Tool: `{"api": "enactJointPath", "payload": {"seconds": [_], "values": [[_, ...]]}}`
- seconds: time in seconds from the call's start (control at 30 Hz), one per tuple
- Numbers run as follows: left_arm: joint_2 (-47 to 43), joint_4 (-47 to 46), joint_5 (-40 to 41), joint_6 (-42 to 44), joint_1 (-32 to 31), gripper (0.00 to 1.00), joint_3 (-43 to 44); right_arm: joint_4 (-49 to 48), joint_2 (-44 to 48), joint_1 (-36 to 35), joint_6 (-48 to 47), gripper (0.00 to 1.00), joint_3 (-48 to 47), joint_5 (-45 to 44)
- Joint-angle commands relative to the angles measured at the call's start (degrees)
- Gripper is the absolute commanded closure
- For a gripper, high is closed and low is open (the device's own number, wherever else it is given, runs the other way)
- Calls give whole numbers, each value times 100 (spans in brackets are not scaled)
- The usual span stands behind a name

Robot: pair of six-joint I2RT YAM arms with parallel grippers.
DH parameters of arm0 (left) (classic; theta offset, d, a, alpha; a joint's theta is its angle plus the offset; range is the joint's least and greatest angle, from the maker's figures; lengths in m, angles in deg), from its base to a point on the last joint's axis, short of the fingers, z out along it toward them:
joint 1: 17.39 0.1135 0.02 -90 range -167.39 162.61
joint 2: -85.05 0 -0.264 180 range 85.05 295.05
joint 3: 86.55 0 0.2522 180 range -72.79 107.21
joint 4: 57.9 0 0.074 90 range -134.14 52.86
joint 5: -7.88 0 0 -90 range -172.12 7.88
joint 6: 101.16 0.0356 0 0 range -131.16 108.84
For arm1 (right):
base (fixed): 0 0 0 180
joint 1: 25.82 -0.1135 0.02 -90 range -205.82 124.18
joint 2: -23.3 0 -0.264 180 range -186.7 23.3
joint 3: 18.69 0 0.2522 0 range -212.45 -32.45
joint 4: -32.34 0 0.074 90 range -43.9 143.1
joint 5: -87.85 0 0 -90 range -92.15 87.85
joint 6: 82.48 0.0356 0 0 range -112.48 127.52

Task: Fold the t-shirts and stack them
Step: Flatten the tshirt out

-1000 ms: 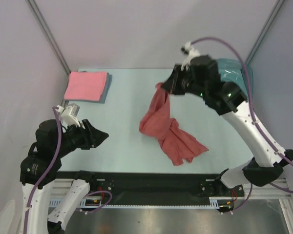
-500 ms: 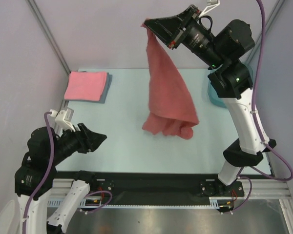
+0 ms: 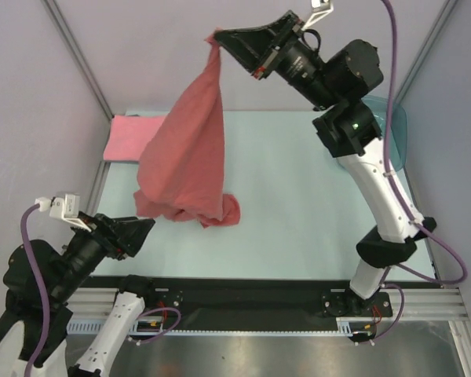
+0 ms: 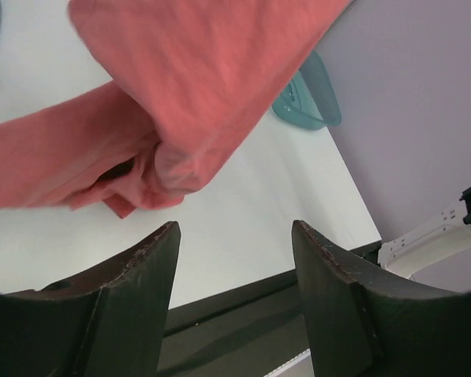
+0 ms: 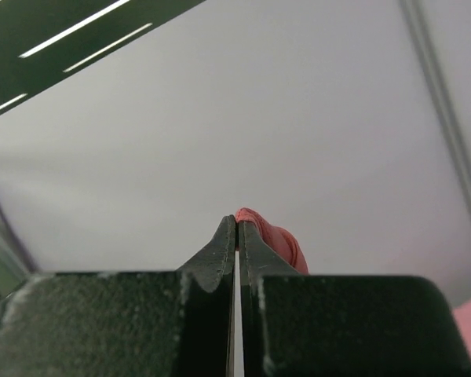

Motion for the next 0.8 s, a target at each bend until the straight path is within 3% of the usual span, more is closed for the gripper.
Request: {"api": "enactJointPath", "payload": {"seconds": [0.0, 0.07, 0.2, 0.37, 0.53, 0.7, 0.77], "values": [[177, 3, 125, -67, -18, 33, 141, 132, 903, 638, -258, 100, 997, -394], [325, 47, 98, -67, -18, 32, 89, 545, 1385, 945, -442, 100, 1606, -517], [660, -76, -95, -146, -18, 18, -201, 785, 2318, 2042, -312, 100, 3406, -562], [1213, -260, -130, -225, -18, 19, -667, 1223, 3321, 2932, -600, 100, 5874, -571], [1582, -1419, -358, -822, -158, 20, -1719, 1996, 3989, 3625, -1005, 100, 7320, -1272], [2645, -1781, 333, -928, -1519, 13, -2073, 3359, 3946, 3900, -1199, 100, 8058, -2518], [3101, -1939, 484, -1103, -1845, 12, -2240, 3588, 3902, 4014, -1452, 100, 8217, -2627]]}}
